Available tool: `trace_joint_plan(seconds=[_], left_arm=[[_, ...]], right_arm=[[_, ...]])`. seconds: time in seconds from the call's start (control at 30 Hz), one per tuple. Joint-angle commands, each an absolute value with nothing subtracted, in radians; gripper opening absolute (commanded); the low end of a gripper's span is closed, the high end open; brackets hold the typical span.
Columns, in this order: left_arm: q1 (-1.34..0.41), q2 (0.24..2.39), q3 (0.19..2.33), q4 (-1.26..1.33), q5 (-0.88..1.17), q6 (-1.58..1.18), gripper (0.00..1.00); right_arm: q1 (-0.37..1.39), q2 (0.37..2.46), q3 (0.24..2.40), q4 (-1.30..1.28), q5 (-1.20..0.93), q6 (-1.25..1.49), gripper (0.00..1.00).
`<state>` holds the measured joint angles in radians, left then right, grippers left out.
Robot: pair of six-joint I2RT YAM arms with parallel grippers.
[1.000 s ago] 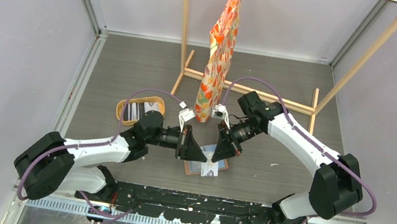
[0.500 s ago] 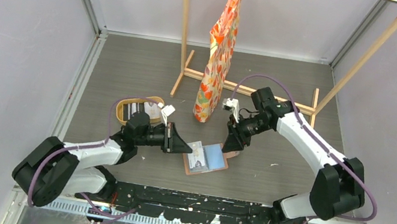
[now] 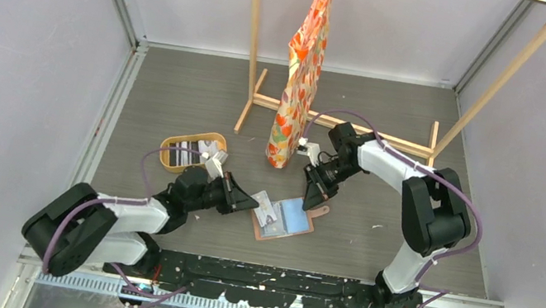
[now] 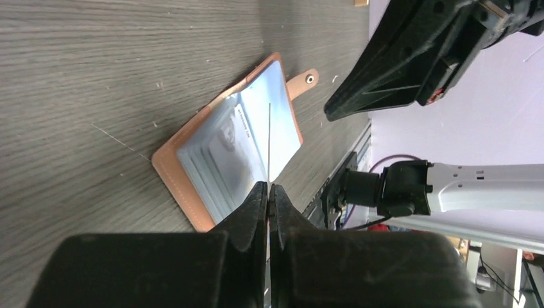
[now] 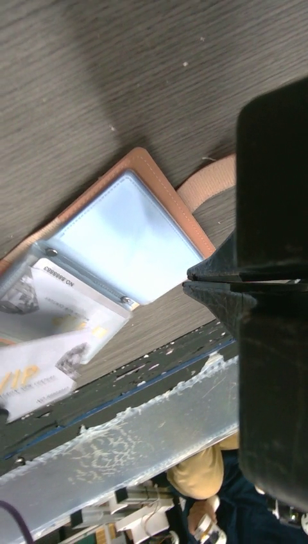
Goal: Put the credit cards into the card holder
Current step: Insert the credit card into the card holder.
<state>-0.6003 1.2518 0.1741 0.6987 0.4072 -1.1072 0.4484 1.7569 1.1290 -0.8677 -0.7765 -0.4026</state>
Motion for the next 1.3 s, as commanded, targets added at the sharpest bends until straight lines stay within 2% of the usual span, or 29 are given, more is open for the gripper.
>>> trace_joint_plan(seconds=[0.0, 0.17, 0.53, 0.87, 1.27], left_arm=[[-0.701, 1.120, 0.169, 0.654, 0.152, -1.124, 0.00], [-0.736, 1.062, 0.166, 0.602, 0.084, -1.127, 0.00], [-0.798, 1.319, 0.210, 0.801, 0.061, -1.193, 0.00], [-0.830, 1.351, 0.206, 0.808, -0.022, -1.222, 0.00], [-0.841, 1.469, 0.204, 0.938, -0.010, -1.254, 0.00]], right_arm=[[0.448, 1.762, 1.131, -0.780, -0.782, -0.249, 0.01], [0.440, 1.760, 1.111, -0.755, -0.833, -0.203, 0.01], [0.428, 1.832, 1.144, -0.801, -0.809, -0.185, 0.01], [0.428, 1.880, 1.160, -0.825, -0.804, -0.179, 0.01], [0.427, 1.896, 1.161, -0.825, -0.793, -0.178, 0.01]])
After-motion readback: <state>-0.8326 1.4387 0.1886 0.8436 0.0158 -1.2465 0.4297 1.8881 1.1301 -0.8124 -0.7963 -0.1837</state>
